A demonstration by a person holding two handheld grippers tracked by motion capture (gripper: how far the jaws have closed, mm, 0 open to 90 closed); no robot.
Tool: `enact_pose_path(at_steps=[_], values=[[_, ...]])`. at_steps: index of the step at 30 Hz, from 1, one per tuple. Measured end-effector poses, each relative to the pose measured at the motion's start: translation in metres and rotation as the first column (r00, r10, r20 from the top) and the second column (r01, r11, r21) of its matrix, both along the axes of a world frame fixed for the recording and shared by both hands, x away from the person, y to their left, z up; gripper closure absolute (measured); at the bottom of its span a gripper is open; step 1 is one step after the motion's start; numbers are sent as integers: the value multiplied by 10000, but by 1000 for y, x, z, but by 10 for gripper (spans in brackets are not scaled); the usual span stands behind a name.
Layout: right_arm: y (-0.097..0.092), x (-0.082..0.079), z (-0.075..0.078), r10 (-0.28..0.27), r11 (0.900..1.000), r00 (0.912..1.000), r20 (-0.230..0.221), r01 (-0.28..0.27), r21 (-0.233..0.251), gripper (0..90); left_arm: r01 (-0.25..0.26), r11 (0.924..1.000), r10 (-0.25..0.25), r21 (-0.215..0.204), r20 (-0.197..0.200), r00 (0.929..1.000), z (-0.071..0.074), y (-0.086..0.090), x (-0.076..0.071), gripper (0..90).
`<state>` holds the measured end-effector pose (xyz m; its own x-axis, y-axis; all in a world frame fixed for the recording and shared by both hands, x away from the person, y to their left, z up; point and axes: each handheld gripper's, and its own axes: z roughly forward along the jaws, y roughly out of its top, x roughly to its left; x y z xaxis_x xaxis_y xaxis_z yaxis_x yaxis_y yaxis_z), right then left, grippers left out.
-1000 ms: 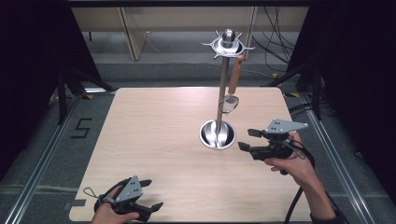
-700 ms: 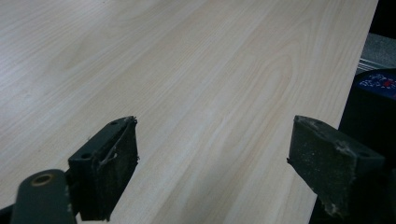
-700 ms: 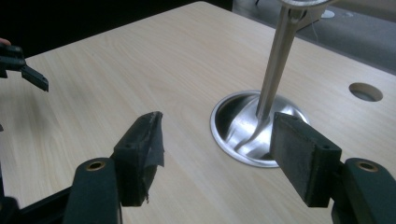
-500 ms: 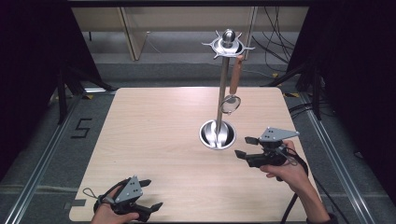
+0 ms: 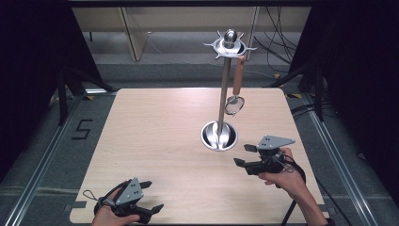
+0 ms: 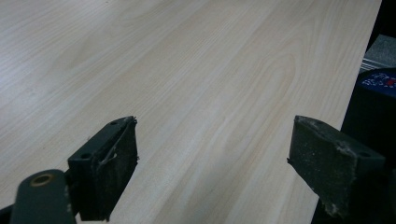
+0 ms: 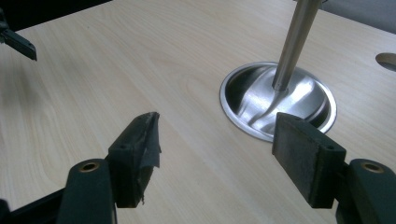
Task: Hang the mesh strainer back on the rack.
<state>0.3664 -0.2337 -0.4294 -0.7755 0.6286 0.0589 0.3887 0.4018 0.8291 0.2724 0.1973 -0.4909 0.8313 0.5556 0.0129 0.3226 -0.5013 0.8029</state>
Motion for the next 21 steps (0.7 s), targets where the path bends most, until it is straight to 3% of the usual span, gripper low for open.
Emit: enact_pose_path(at_steps=[1, 7, 12, 17, 21], values=[[1, -2, -1, -105, 9999, 9997, -221, 107, 88, 324, -4, 10000, 4, -12, -2, 10000, 0, 0, 0, 151], [1, -6, -12, -121, 9999, 9994, -312, 123, 62, 319, -10, 10000, 10, 13, 44, 10000, 0, 0, 0, 151], [-1, -7, -23, -73, 9999, 9998, -176, 72, -78, 316, -21, 10000, 21, 5, 43, 10000, 0, 0, 0, 151], [-3, -15, -31, -41, 10000, 9979, -639, 39, -34, 304, -34, 10000, 34, -63, 42, 10000, -1, 0, -1, 151], [-8, -20, -37, -76, 10000, 9992, -404, 77, 36, 301, -53, 10000, 53, -54, 46, 10000, -1, 0, -1, 151]])
